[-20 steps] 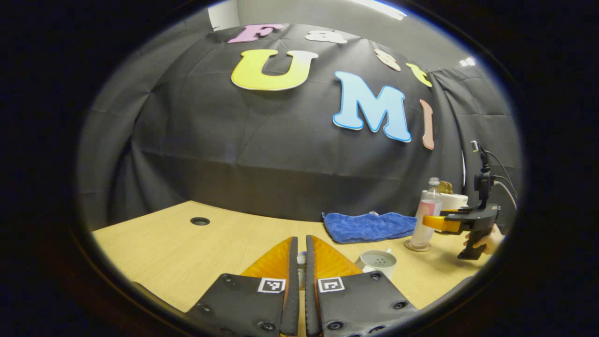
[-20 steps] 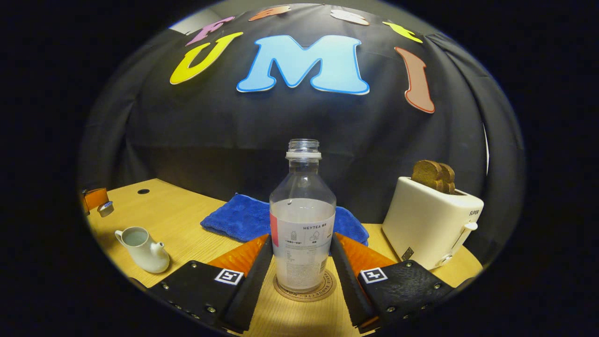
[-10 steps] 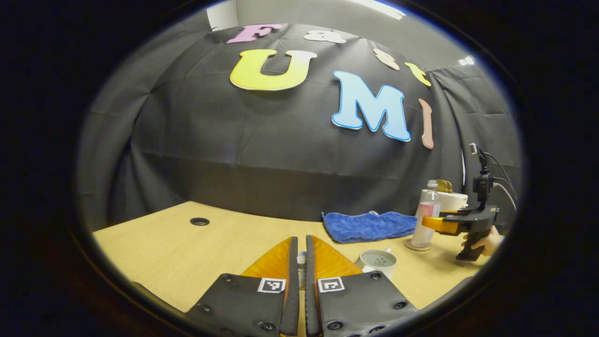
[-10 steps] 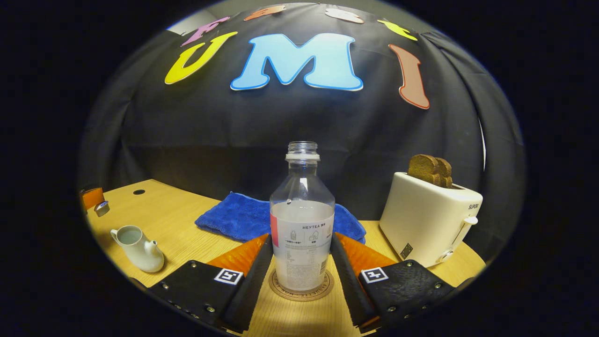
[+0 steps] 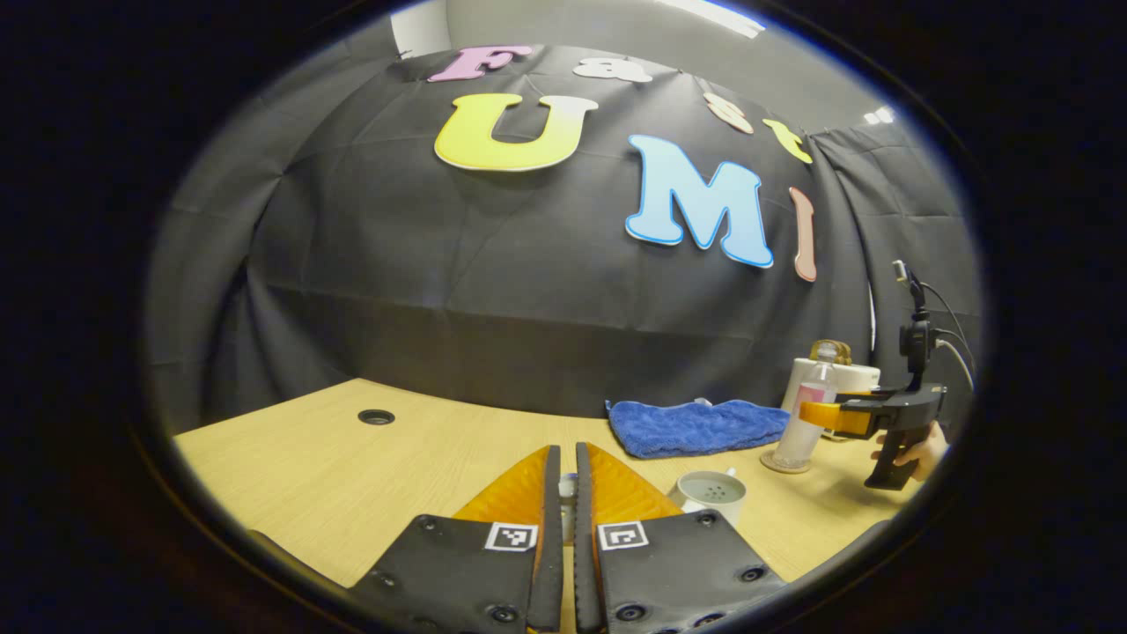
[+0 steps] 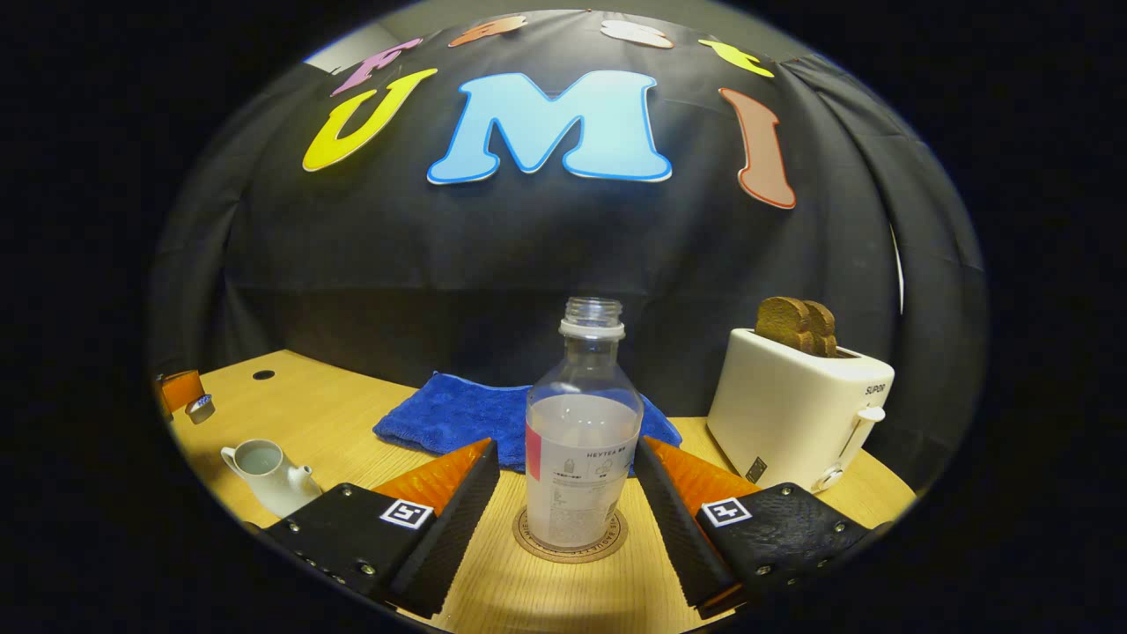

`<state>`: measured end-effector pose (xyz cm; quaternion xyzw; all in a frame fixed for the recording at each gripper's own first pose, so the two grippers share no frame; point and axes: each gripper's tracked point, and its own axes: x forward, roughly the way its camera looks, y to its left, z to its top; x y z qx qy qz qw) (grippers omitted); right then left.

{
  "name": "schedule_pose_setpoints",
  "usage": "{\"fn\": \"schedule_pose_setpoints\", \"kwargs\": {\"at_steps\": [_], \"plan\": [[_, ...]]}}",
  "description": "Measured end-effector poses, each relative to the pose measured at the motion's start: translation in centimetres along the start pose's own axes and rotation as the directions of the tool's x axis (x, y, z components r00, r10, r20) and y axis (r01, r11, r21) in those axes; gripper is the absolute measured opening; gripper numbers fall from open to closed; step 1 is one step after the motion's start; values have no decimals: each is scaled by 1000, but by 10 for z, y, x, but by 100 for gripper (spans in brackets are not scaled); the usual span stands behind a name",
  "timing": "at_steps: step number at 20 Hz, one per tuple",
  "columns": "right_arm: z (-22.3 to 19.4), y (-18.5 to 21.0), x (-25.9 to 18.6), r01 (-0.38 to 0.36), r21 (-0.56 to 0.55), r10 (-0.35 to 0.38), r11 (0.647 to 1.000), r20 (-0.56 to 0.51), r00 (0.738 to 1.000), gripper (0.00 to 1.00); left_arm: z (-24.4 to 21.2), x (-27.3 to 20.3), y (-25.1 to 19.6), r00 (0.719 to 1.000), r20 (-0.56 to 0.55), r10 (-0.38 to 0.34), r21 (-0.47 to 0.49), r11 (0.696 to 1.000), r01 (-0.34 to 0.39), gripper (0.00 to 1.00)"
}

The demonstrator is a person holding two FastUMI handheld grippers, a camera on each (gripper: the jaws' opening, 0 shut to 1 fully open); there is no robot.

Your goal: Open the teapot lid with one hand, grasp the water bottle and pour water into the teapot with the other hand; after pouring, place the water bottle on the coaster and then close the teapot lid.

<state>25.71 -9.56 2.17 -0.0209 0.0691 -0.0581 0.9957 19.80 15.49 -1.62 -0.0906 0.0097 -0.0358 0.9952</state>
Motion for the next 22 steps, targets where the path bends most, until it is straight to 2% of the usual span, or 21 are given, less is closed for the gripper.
{"fn": "schedule_pose_setpoints", "kwargs": {"at_steps": [7,11,13,14,16,17,18,20,21,22], "plan": [[-6,-2,-64,37,-5,-37,999,55,998,95,2,-2,-6,1000,6,-12,-4,1000,12,11],[-6,10,-111,23,-13,-21,1000,90,996,95,9,-4,-20,999,25,-42,-14,999,43,14],[-8,16,-133,20,-20,-17,1000,100,995,95,11,-5,-26,998,28,-52,15,999,52,11],[-11,20,-142,11,-24,-9,1000,94,996,95,11,-4,-28,998,28,-57,35,998,56,14],[-15,29,-162,-13,-22,15,1000,92,996,95,11,-4,-36,997,21,-70,57,996,68,13],[-15,33,-169,-30,-13,31,999,95,995,95,11,-2,-41,997,23,-77,61,995,76,14],[-18,35,-175,-44,-2,44,999,102,994,95,11,0,-48,996,17,-89,74,993,87,11],[-22,35,-181,-54,17,52,998,103,993,95,11,4,-62,994,6,-107,102,989,106,14],[-24,33,-182,-56,24,54,998,104,993,95,9,7,-71,993,1,-118,107,987,118,11],[-27,32,-182,-55,27,52,998,106,993,95,6,9,-80,991,-6,-133,110,985,133,14]]}}
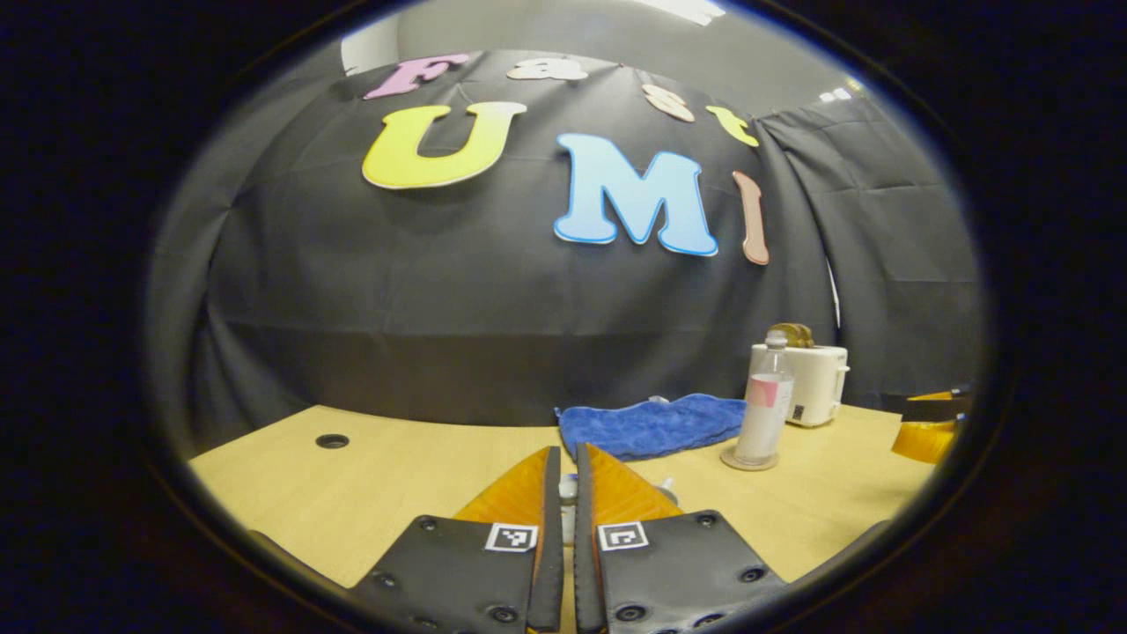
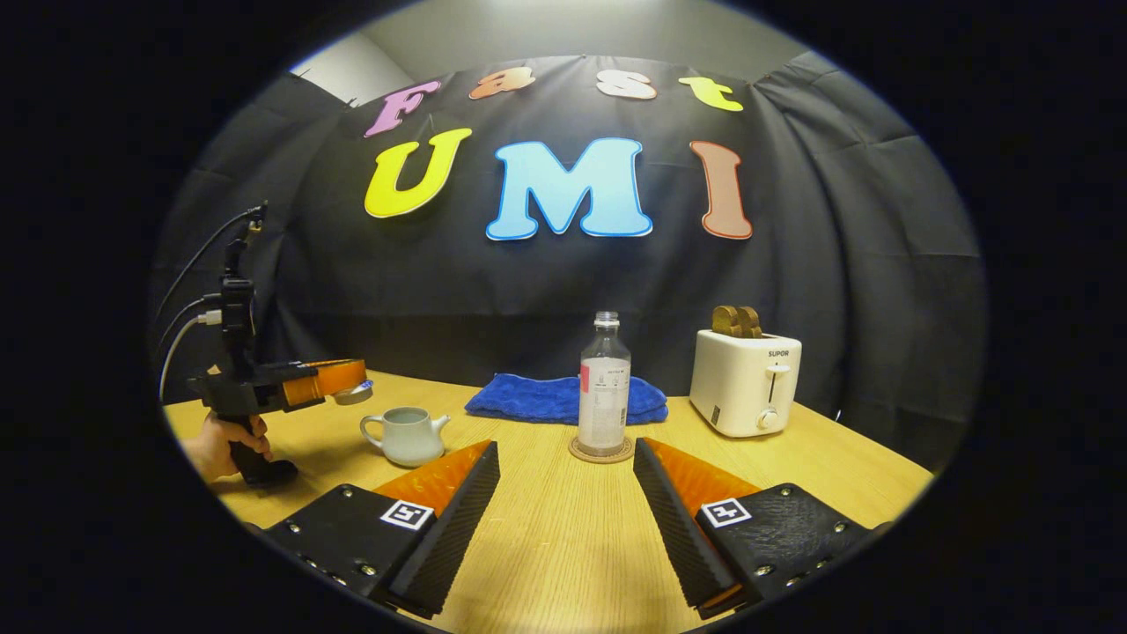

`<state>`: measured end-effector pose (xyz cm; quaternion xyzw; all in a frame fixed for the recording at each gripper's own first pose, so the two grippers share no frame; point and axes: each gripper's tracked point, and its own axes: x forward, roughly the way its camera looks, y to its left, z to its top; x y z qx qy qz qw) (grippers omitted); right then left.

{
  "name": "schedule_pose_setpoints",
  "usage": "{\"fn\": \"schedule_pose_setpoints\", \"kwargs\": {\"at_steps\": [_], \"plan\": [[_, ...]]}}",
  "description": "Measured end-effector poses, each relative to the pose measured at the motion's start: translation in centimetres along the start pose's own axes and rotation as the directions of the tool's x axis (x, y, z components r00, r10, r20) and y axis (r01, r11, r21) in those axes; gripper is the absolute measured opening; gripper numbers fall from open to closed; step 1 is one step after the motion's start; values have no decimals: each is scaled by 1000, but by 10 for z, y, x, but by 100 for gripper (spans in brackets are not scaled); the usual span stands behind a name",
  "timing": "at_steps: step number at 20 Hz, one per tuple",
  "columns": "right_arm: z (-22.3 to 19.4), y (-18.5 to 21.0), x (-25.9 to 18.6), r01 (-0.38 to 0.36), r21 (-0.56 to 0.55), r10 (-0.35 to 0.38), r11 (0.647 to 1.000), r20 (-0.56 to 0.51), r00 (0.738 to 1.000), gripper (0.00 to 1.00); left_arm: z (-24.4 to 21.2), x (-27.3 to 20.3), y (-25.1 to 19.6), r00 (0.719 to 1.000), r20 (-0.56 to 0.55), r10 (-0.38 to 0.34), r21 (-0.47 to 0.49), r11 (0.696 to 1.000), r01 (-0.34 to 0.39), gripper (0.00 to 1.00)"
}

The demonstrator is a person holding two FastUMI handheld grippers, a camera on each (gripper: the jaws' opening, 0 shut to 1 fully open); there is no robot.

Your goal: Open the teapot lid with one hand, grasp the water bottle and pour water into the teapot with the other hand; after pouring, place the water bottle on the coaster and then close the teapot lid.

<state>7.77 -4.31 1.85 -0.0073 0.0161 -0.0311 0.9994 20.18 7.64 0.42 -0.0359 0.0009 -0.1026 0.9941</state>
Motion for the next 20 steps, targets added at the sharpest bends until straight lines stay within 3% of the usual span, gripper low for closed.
{"fn": "schedule_pose_setpoints", "kwargs": {"at_steps": [8,19,20], "plan": [[9,-2,-5,-10,3,10,1000,34,999,95,-19,33,-39,998,-47,-42,48,998,45,14],[5,-1,-3,-5,-13,6,1000,28,1000,95,-23,51,-50,997,-43,-57,70,996,60,11],[5,-2,-2,-1,-21,2,1000,32,999,95,-22,50,-50,997,-43,-58,68,996,61,14]]}}
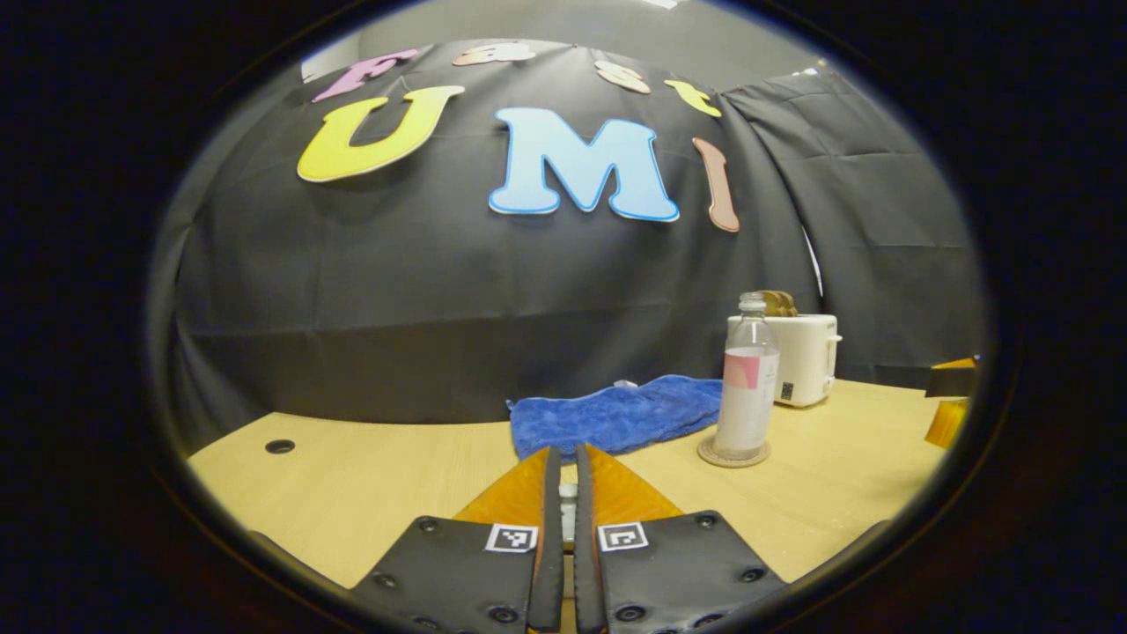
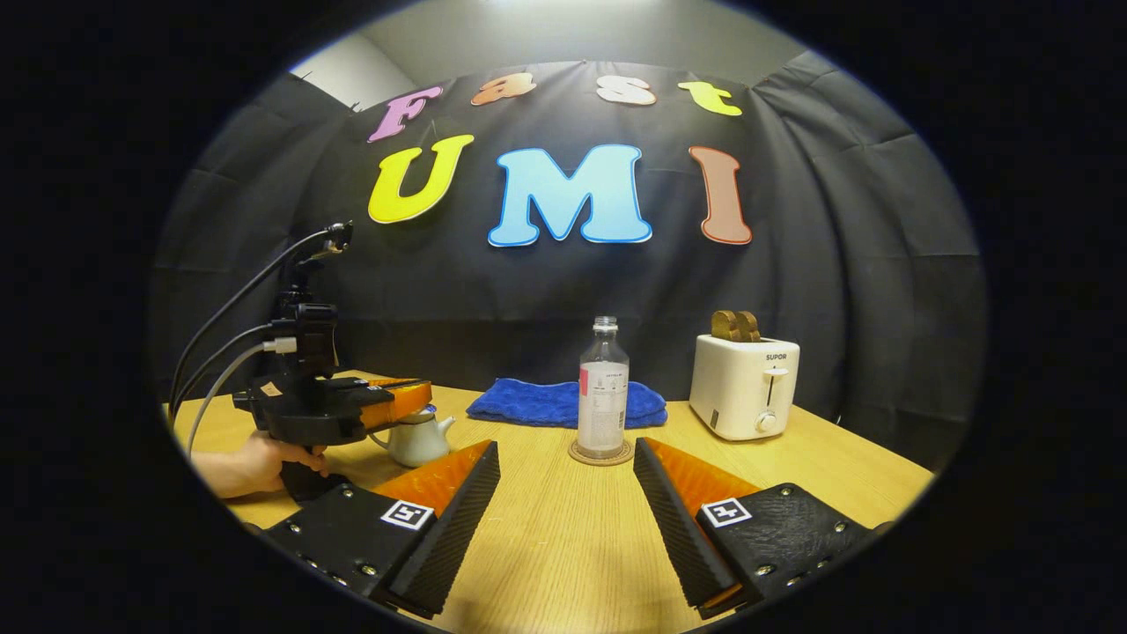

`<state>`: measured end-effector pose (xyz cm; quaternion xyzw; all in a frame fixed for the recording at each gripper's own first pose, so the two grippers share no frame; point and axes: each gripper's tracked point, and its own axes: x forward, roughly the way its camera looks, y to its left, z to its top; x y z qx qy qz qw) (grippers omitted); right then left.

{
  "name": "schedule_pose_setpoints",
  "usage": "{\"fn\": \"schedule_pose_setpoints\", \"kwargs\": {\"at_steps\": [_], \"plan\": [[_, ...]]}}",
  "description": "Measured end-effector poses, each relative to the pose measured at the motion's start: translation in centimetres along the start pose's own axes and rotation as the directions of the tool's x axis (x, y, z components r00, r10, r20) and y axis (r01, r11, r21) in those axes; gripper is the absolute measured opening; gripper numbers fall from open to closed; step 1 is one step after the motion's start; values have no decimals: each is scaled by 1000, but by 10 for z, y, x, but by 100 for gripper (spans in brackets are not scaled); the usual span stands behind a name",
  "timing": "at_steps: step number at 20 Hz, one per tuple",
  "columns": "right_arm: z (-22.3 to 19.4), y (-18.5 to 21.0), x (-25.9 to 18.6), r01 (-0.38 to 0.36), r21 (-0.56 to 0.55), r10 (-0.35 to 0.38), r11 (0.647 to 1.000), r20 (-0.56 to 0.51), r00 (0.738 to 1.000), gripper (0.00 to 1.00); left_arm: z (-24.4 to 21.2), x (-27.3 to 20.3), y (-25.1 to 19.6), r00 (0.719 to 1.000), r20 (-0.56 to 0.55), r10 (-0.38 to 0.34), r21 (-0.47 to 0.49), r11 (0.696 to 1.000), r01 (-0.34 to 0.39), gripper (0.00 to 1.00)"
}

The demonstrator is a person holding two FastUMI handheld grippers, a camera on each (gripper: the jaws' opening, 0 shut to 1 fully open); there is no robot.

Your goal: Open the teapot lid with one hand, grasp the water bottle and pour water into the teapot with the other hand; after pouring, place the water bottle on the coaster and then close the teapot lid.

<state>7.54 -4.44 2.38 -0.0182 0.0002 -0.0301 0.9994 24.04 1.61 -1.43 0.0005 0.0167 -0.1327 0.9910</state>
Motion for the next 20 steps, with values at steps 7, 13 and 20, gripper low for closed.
{"fn": "schedule_pose_setpoints", "kwargs": {"at_steps": [7,13,20], "plan": [[-1,6,0,-20,-16,20,1000,-2,1000,95,-1,-1,-3,1000,-15,-17,2,1000,17,22],[-1,6,0,-17,-23,17,1000,0,1000,95,0,-14,-6,999,-42,-5,-28,1000,4,31],[2,12,-1,-17,-74,18,997,24,1000,95,4,-70,0,997,-25,73,-34,997,-74,40]]}}
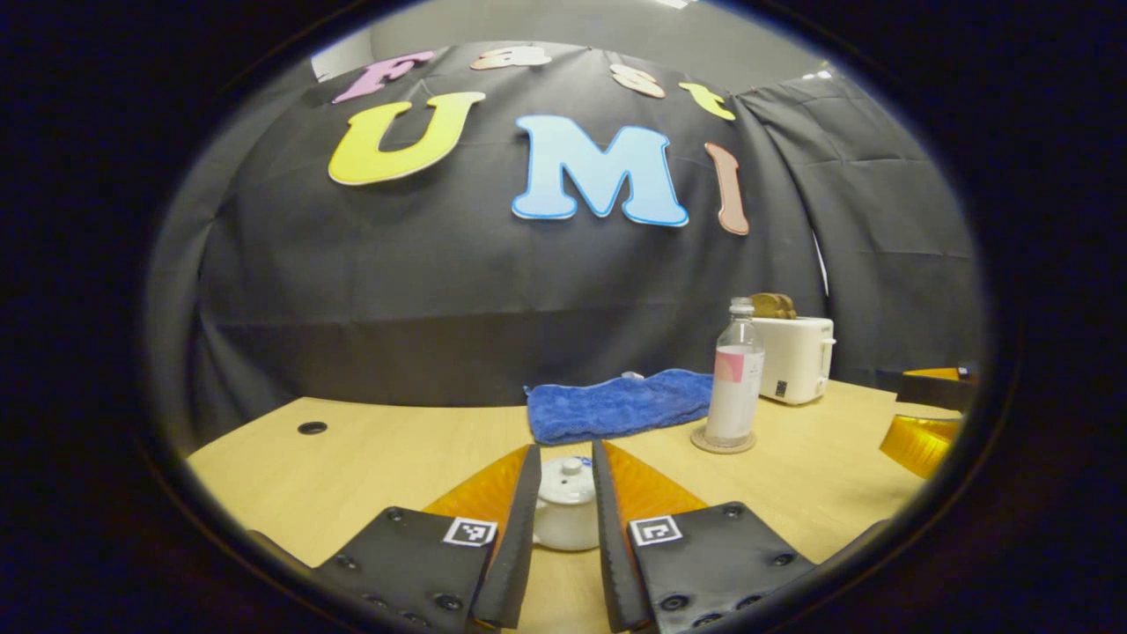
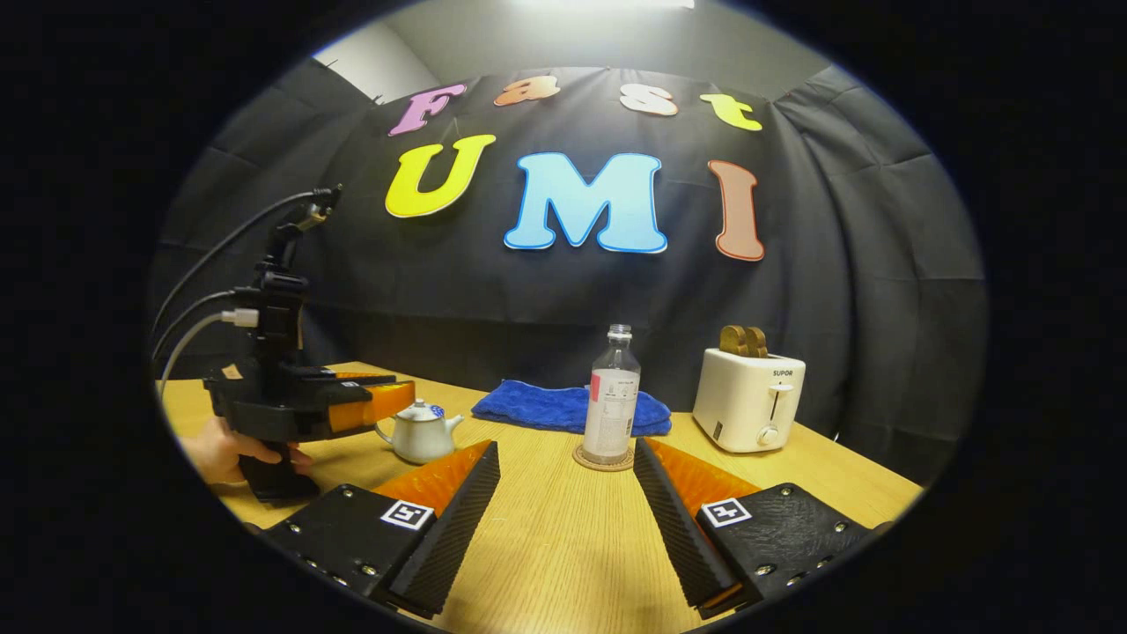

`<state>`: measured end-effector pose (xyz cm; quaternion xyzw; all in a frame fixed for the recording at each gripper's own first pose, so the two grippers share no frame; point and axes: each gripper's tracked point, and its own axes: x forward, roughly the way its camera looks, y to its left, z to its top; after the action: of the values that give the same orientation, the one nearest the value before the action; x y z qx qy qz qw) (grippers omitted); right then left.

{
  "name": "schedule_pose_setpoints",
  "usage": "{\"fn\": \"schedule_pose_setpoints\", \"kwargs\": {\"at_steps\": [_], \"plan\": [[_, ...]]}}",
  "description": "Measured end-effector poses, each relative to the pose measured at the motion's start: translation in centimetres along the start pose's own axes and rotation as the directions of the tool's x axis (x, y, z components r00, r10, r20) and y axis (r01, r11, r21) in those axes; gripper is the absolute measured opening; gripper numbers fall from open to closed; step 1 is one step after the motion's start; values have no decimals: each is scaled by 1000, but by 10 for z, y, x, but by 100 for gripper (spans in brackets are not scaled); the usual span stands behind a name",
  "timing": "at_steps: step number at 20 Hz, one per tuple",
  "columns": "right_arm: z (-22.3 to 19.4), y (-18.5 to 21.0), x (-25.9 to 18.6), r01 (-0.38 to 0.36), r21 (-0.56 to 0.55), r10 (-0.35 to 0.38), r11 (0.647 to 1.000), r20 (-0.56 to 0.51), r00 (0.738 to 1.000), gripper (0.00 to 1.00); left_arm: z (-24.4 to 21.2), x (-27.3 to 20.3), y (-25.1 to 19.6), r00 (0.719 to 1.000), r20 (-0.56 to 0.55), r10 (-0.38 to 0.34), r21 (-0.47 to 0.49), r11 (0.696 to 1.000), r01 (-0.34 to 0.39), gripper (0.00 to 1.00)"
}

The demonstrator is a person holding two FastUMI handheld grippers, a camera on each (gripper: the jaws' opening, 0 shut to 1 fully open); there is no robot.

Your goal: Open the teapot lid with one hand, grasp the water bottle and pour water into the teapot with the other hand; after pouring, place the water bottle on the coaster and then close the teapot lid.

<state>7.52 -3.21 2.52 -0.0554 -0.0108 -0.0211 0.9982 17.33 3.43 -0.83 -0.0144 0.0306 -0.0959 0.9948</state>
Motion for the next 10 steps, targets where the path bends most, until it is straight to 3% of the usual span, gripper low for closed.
{"fn": "schedule_pose_setpoints", "kwargs": {"at_steps": [6,10], "plan": [[4,7,-2,-14,-7,14,1000,12,1000,95,-1,-62,-6,997,33,74,-11,997,-74,45],[10,5,-6,-7,14,7,1000,29,1000,95,-4,-89,-26,997,44,68,17,998,-68,48]]}}
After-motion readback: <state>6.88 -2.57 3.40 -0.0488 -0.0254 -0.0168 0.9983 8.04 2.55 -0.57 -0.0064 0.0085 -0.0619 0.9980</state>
